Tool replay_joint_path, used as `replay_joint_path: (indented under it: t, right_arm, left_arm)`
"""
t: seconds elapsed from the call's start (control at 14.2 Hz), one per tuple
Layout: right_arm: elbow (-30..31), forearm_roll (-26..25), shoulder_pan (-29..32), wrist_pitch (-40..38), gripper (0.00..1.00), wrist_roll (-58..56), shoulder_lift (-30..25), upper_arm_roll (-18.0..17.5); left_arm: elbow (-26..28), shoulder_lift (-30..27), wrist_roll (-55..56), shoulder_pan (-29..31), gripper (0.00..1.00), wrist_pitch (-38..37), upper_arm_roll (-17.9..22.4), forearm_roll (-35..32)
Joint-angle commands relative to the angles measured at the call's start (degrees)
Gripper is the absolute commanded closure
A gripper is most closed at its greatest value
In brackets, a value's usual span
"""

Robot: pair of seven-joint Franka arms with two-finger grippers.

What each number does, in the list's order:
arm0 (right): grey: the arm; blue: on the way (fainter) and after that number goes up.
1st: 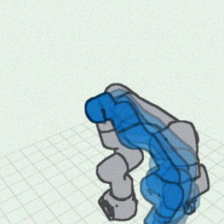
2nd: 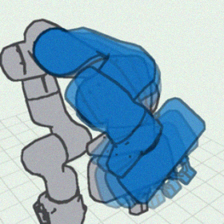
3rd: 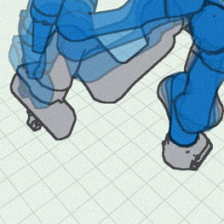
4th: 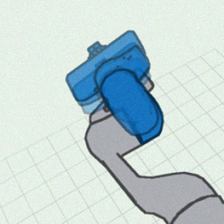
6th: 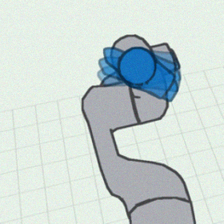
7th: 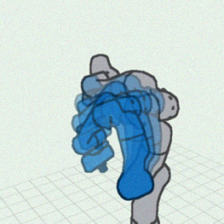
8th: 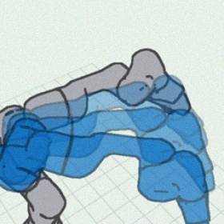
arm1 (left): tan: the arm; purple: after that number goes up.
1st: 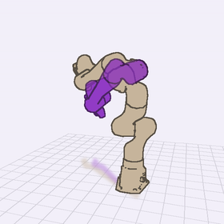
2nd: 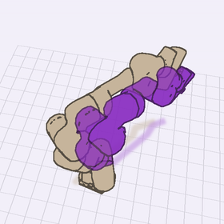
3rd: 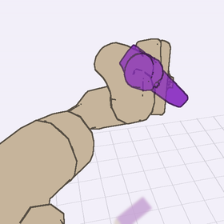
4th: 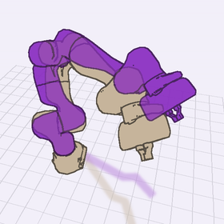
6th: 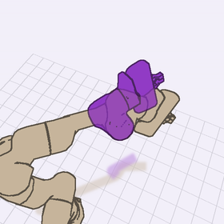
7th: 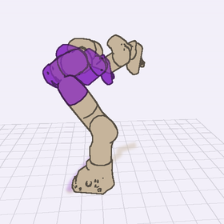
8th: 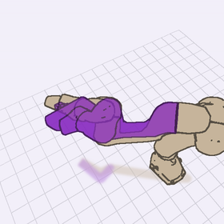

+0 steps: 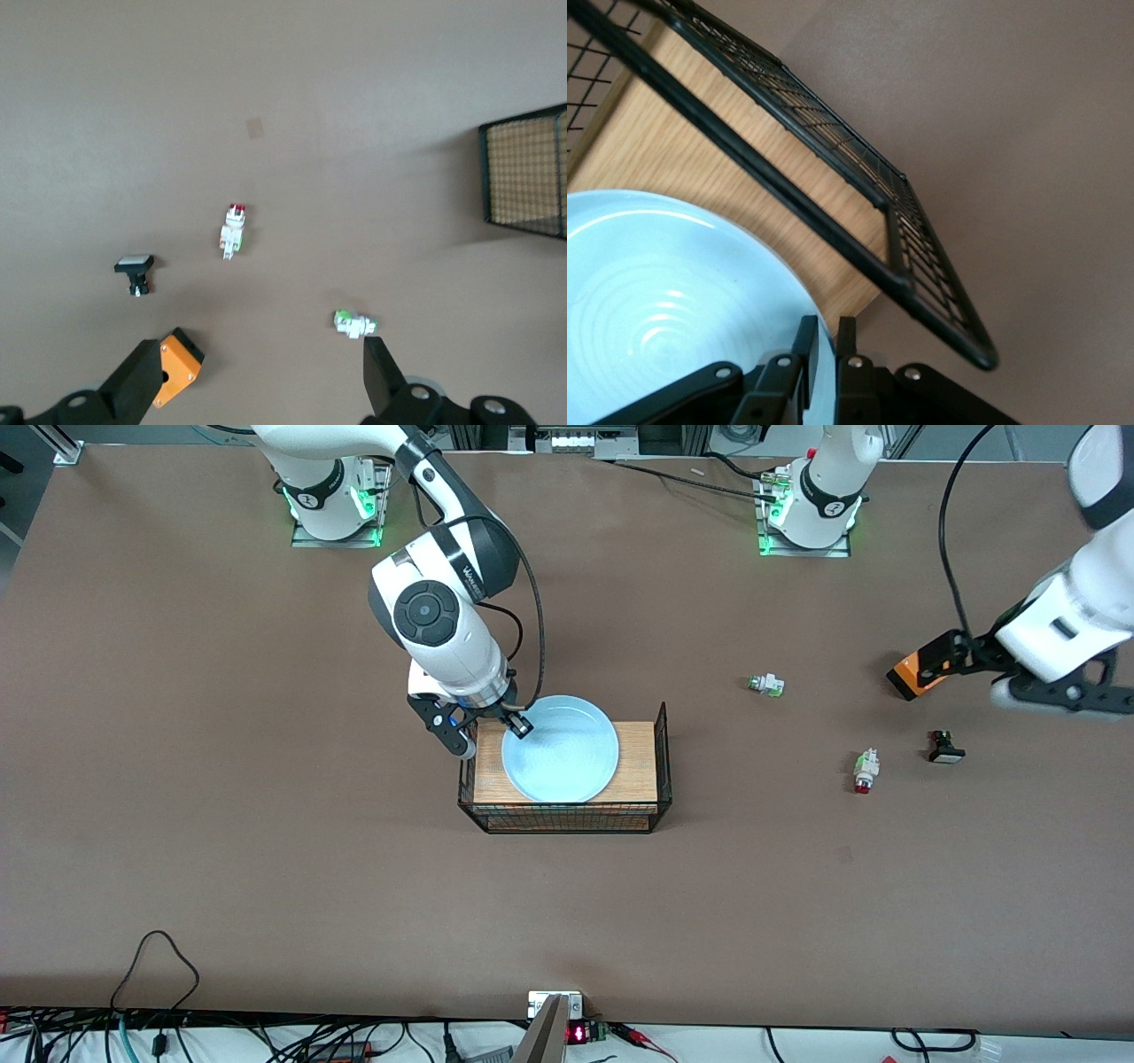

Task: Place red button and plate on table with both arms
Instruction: 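Lift the blue plate out of the basket with the right gripper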

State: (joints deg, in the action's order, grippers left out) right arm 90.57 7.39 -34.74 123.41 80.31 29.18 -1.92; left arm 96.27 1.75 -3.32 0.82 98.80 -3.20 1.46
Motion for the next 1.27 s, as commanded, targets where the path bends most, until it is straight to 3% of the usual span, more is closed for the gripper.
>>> replay_joint_path:
  t: [0.0,0.21,0.42,0.78,1.13,1.2]
  right_arm:
    - [-0.75,0.43,0.02,0.25,1.0,-0.6,0.53,0.25]
    - [-1.27,0.52,-0.32,-0.19,1.0,-0.42,0.18,0.16]
    - [-4.43,1.13,-1.03,-3.86,1.0,0.19,-2.28,-0.36]
    - [-13.74,1.31,-0.6,-22.04,1.0,-0.59,-5.09,-1.33]
    - [-15.95,1.74,6.95,-25.5,1.0,-6.2,-9.93,-1.15]
    - [-16.83,4.45,9.58,-25.59,1.0,-9.09,-9.93,-0.89]
  left_arm:
    - [6.53,-3.14,0.77,-0.12,0.0,4.37,0.47,1.36]
    - [7.26,-4.39,0.68,-0.3,0.0,2.03,2.06,0.92]
    - [4.63,-3.69,0.07,0.4,0.0,-3.7,1.79,0.74]
    - [4.1,-3.24,-0.02,0.32,0.0,-3.53,1.35,0.39]
    - [4.01,-3.16,-0.02,0.32,0.0,-3.35,1.35,0.48]
    - [4.01,-3.24,-0.02,0.32,0.0,-3.35,1.35,0.57]
